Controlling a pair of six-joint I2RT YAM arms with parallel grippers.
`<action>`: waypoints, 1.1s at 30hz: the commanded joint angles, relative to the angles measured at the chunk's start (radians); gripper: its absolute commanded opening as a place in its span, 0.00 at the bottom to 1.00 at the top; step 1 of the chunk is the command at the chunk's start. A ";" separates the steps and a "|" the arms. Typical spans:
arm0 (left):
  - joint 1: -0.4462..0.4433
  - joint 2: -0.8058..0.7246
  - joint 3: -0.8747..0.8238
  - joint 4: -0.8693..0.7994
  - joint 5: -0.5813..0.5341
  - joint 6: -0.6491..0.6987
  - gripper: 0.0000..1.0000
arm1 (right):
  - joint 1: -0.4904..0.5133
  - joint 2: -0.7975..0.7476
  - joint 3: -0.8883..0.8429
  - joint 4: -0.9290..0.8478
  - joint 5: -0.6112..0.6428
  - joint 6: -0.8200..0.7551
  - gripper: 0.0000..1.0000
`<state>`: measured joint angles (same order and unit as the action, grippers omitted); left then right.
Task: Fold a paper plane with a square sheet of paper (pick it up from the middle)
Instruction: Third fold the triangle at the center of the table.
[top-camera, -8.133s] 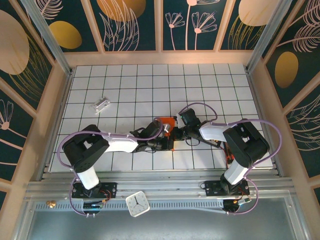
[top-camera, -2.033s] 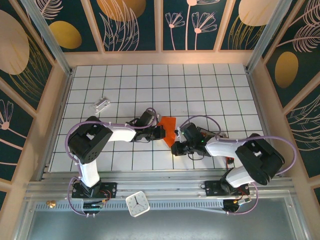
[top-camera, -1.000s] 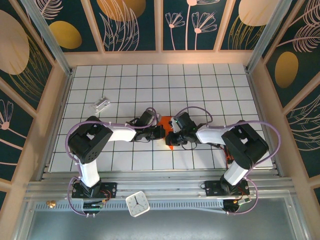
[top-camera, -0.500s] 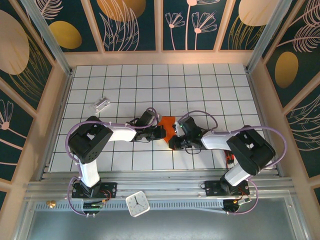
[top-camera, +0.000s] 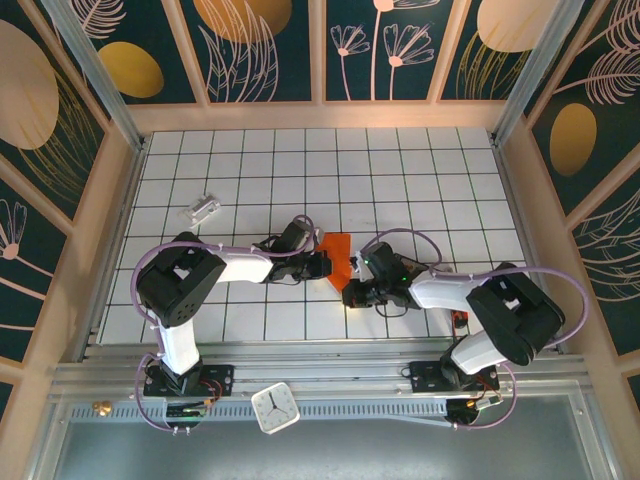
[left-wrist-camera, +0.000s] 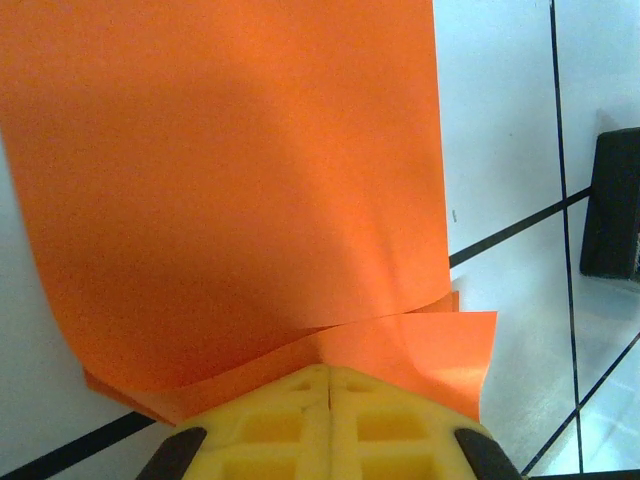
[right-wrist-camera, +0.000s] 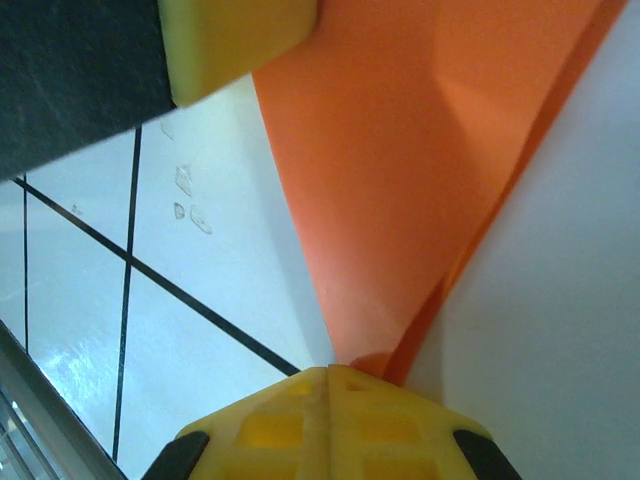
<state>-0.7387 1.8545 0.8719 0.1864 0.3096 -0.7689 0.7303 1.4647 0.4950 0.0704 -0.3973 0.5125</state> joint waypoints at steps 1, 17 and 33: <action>0.012 0.051 -0.008 -0.099 -0.073 0.026 0.00 | 0.013 -0.012 -0.049 -0.271 0.012 0.014 0.00; 0.013 0.053 -0.015 -0.084 -0.063 0.015 0.00 | -0.043 0.003 0.140 -0.103 -0.115 0.021 0.00; 0.012 0.058 0.011 -0.093 -0.057 0.018 0.00 | -0.074 0.136 0.075 -0.059 -0.112 -0.013 0.00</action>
<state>-0.7380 1.8618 0.8845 0.1818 0.3054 -0.7662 0.6613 1.5921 0.6132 0.0265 -0.5198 0.5114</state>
